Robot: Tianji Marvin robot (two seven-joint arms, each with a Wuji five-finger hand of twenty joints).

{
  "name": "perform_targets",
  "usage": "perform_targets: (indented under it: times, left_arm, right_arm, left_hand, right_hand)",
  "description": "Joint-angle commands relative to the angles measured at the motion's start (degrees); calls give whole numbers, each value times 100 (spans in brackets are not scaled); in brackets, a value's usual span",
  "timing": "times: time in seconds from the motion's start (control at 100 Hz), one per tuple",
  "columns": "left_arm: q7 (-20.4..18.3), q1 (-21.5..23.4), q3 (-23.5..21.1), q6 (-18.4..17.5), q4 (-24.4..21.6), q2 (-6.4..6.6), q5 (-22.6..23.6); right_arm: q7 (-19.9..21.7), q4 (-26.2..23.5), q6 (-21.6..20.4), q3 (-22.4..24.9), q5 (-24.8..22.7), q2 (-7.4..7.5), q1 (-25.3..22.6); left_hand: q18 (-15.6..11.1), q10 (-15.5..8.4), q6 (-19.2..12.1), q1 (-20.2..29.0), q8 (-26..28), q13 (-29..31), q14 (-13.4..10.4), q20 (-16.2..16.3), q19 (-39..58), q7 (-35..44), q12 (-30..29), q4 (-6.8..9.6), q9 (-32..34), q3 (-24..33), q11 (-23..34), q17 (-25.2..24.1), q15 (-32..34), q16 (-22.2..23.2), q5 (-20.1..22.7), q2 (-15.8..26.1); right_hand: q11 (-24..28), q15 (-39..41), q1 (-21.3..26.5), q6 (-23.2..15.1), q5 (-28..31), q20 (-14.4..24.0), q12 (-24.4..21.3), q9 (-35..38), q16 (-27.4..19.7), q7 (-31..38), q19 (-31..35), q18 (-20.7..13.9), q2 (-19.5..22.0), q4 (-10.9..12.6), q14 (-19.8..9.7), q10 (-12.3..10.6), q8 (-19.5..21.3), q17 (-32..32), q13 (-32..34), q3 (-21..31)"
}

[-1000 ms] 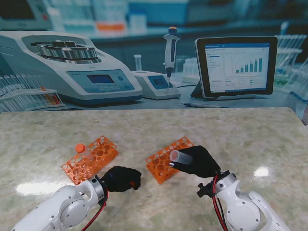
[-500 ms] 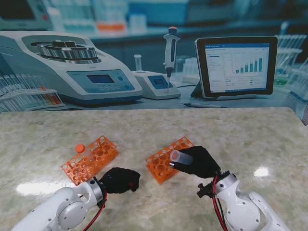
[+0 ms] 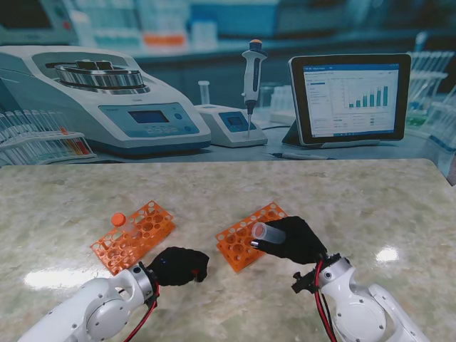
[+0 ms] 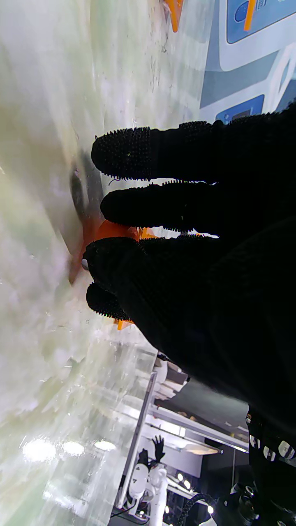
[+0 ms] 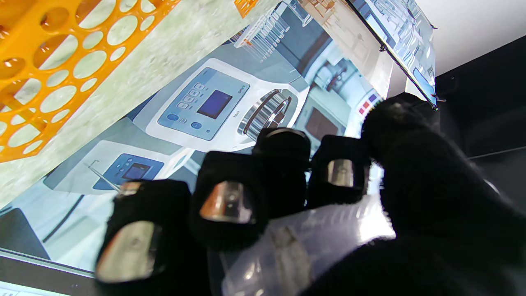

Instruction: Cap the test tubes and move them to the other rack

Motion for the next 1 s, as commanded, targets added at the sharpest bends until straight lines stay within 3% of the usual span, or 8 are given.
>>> perform_targets:
  times: [0.0,0.99]
  left_arm:
    - [-23,2,-17,-22,-23,-8,5]
    - [-305,-136,-73,-107,-249,-54,-421]
  right_arm:
    - [13,-14,-5,-8,23,-22,-43]
    - [58,24,-23,-6,53,-15,-7]
  left_hand:
    - [78,62,182,559,-88,117,-124,-217,-93,43,312,110,282,388,368,59,-111,-63,178,-44]
    - [110,110,258,559,-111,47,-100,-164,-158,-20,273,88,200,478,362,-1,-143,1,143,5]
  right_hand:
    - [55,461,164,-476,209,12,-8,179,167,302,740,-84,233,66,-88,151,349,139,26,-9]
    - [48,445,171,-495,200,15,-5,178,166,281,737,-82,238,64,-76,156,344,139,26,-29]
